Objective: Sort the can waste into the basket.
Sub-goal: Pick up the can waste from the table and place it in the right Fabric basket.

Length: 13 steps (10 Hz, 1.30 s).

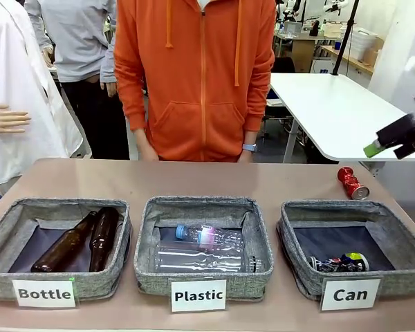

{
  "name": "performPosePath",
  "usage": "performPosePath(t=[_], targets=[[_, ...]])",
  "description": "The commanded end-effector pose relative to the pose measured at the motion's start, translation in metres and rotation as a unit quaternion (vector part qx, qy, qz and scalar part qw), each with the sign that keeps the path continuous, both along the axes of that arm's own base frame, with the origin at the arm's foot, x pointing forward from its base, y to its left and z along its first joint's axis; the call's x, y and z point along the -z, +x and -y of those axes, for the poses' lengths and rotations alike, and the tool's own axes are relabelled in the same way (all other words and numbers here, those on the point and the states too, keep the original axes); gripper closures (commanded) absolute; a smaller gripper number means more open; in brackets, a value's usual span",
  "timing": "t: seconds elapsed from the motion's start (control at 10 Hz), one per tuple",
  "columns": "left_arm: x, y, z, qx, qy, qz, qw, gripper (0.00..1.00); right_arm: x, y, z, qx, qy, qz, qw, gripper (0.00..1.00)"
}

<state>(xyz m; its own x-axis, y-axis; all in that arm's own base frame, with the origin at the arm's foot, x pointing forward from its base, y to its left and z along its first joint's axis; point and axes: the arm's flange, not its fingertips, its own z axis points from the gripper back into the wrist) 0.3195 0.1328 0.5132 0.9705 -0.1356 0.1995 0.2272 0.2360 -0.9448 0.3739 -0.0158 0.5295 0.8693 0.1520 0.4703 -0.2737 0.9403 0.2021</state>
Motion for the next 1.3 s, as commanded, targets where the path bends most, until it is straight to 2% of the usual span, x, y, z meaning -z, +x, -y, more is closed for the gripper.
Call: performPosePath(t=[0.0, 0.1, 0.2, 0.3, 0.5, 0.6, 1.0, 1.1, 1.2], targets=[[-0.002, -0.003, -0.001, 0.003, 0.007, -0.002, 1.000, 0.00, 0.023, 0.036, 0.006, 0.071, -0.239, -0.090, 0.964, 0.00], [-0.002, -0.003, -0.001, 0.003, 0.007, -0.002, 1.000, 0.00, 0.022, 0.040, 0.002, 0.064, -0.214, -0.084, 0.971, 0.00], [-0.002, -0.003, -0.001, 0.003, 0.007, -0.002, 1.000, 0.00, 0.000, 0.023, -0.008, 0.074, -0.075, -0.020, 0.994, 0.00], [-0.002, -0.003, -0.001, 0.003, 0.007, -0.002, 1.000, 0.00, 0.033, 0.035, 0.006, 0.028, -0.147, -0.025, 0.988, 0.00], [-0.002, -0.003, -0.001, 0.003, 0.007, -0.002, 1.000, 0.00, 0.028, 0.037, 0.004, 0.046, -0.147, -0.030, 0.988, 0.00], [-0.002, -0.003, -0.001, 0.003, 0.007, -0.002, 1.000, 0.00, 0.032, 0.047, 0.003, 0.061, -0.162, -0.065, 0.983, 0.00], [-0.002, -0.003, -0.001, 0.003, 0.007, -0.002, 1.000, 0.00, 0.026, 0.150, 0.035, 0.052, -0.170, -0.090, 0.980, 0.00], [-0.002, -0.003, -0.001, 0.003, 0.007, -0.002, 1.000, 0.00, 0.035, 0.186, 0.047, 0.056, -0.161, -0.094, 0.981, 0.00], [-0.002, -0.003, -0.001, 0.003, 0.007, -0.002, 1.000, 0.00, 0.047, 0.206, 0.053, 0.066, -0.175, -0.091, 0.978, 0.00]])
